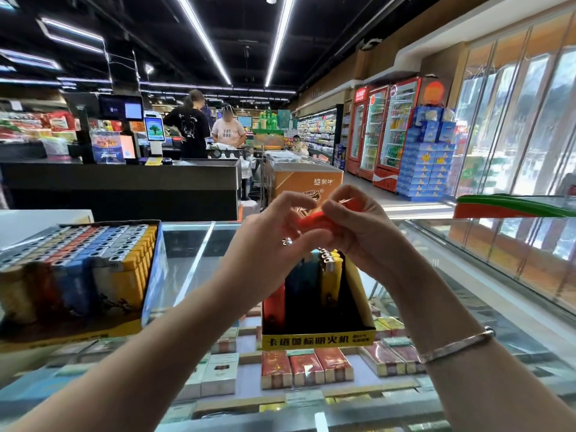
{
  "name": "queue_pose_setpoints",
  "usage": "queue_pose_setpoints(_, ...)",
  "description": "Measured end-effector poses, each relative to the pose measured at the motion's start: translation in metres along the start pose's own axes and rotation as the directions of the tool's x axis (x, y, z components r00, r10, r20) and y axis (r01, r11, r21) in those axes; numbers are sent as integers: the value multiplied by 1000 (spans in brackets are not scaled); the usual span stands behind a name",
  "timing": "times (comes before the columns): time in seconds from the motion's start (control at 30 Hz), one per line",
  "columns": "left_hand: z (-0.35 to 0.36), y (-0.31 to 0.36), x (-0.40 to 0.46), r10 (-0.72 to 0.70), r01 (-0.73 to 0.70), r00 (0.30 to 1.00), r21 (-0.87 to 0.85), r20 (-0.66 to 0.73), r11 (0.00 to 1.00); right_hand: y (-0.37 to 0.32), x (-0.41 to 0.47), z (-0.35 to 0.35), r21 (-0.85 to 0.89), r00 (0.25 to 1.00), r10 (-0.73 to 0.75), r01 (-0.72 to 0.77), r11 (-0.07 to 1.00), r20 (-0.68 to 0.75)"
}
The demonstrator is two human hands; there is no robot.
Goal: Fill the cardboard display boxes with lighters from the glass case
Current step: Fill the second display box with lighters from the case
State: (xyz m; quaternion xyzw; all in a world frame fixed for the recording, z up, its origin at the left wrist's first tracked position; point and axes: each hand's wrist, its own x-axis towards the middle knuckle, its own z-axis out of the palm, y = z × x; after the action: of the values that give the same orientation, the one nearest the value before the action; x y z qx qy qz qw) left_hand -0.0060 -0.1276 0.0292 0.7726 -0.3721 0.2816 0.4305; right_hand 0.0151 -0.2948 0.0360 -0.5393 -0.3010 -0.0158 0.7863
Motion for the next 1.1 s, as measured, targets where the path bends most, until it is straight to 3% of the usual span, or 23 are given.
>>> queue_pose_setpoints(0.1,-4,-1,3,-144,124,987,-230,-70,965,-1,-2,4,-14,999,-1,2,1000,45)
queue_pose_setpoints(0.2,-16,-3,6,-221,179,971,-332,-94,926,-2,-1,0,-76,995,-19,11,997,-100)
queue_pose_setpoints(0.3,-28,0,9,-239,215,970,-330,-35,919,1,1,-10,-500,941,-98,-83,862,-324)
queue_pose_setpoints(0.37,-33,4,9,-224,225,974,-312,41,923,8,3,-13,-661,928,-88,-190,726,-363)
queue_pose_setpoints(0.5,-38,13,-4,-163,175,982,-136,91,975,25,3,-16,-736,938,66,-310,601,-341)
queue_pose_setpoints(0.8,-46,12,-37,-58,35,983,136,171,990,31,3,-21,-699,930,90,-330,635,-358)
queue_pose_setpoints(0.93,-40,8,-45,117,-187,972,367,206,911,32,4,-21,-696,930,91,-328,639,-356)
queue_pose_setpoints(1.1,-34,7,-47,238,-338,936,475,259,812,32,5,-23,-702,933,91,-323,635,-347)
